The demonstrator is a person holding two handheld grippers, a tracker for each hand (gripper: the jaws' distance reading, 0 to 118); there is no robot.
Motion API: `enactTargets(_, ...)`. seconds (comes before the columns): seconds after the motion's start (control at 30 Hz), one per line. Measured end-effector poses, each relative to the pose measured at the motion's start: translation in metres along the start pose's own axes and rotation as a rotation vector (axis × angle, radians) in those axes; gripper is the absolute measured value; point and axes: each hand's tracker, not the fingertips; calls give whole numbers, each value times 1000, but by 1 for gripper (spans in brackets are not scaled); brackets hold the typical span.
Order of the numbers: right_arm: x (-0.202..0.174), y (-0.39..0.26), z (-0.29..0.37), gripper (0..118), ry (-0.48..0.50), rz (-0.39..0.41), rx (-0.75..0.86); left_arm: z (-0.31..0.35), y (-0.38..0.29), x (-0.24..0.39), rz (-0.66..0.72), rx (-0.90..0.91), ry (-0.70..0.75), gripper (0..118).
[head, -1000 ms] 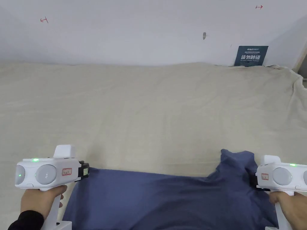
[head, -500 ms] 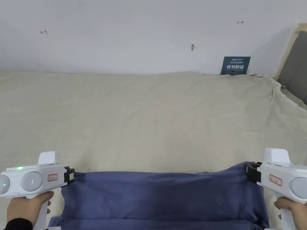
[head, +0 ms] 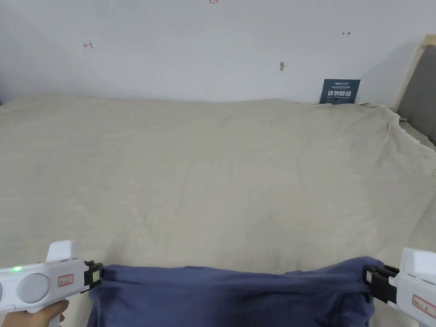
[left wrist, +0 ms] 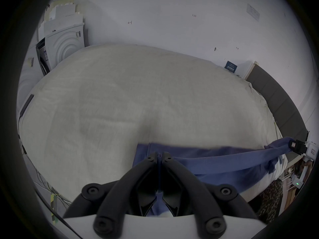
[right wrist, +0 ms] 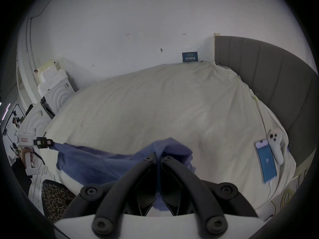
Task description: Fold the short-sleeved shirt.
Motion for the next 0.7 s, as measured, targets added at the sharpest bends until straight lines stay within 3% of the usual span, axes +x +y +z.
enactTargets(0.33,3,-80,-27,0,-113,-86,-142,-33,-61,-21,35,-53,19,1)
enactTargets(0.6,8,-96,-43,0,-147,-134,-183,-42,-70,-13,-10,-75,68,1)
enactTargets(0.67,4,-90,-37,2,-148,-126,-175,-42,-65,-13,6,-85,69,7)
enactTargets(0.7,2,-86,-32,5,-148,-119,-171,-39,-62,-13,13,-87,64,15)
